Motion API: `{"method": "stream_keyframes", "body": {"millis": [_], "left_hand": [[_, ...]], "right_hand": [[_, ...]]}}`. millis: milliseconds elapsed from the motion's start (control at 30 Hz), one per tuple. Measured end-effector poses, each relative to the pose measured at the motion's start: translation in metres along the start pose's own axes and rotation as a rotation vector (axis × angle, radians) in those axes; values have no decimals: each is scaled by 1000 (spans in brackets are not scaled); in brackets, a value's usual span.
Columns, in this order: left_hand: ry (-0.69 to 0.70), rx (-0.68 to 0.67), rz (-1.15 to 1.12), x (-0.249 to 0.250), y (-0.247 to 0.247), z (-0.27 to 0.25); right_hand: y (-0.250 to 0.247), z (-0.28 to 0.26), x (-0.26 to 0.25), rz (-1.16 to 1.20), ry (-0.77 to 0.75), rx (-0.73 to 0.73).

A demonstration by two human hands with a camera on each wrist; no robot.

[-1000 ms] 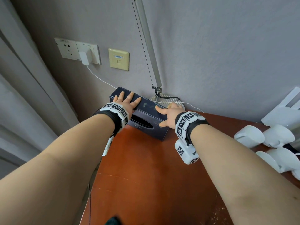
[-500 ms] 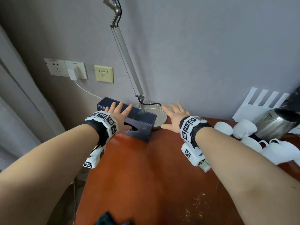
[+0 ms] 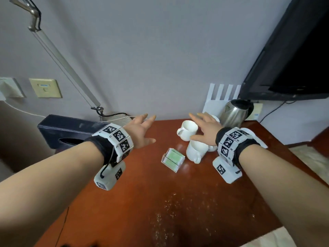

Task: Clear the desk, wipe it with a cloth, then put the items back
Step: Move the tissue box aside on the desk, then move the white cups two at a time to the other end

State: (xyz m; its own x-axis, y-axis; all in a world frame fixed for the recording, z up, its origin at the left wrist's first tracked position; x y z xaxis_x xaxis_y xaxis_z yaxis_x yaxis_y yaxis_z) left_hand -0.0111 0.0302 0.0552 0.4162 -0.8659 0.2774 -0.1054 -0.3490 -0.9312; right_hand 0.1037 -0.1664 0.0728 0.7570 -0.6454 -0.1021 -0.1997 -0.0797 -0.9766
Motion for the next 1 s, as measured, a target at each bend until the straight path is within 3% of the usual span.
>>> {"method": "stream_keyframes", "body": {"millis": [200,400,533,767,867,1000], "left_hand": [[57,-101,-16,73,45,23],[-64,-209,52,140,89,63],[-172,-235,77,173,124,96],[-370,-139,151,207,156,126],[-331,-150,152,210,156,127],[-159,-241,268,215,156,122]], "right_hand": [[29,-26,95,10,112,-105],[53,-10,169,38,73,-172],[73,20,203,-39,-41,-265],[90,53,204,-67,-255,-414],[95,57,214,-65,-247,-315],[99,49,218,-67,-150,-258]]}}
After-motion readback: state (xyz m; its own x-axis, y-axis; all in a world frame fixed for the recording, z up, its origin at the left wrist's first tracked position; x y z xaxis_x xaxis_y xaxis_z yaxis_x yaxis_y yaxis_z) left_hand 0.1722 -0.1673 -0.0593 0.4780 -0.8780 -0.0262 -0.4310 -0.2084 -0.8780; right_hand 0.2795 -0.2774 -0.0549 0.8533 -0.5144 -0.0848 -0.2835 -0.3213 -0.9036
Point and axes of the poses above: each hand's wrist, its own z-axis towards the middle knuckle, its own y-axis out of the palm, x = y × z, the point moved 4 cm from there along z, towards the middle knuckle, and after that the axes turned 14 degrees about -y, right-handed, at the moved point
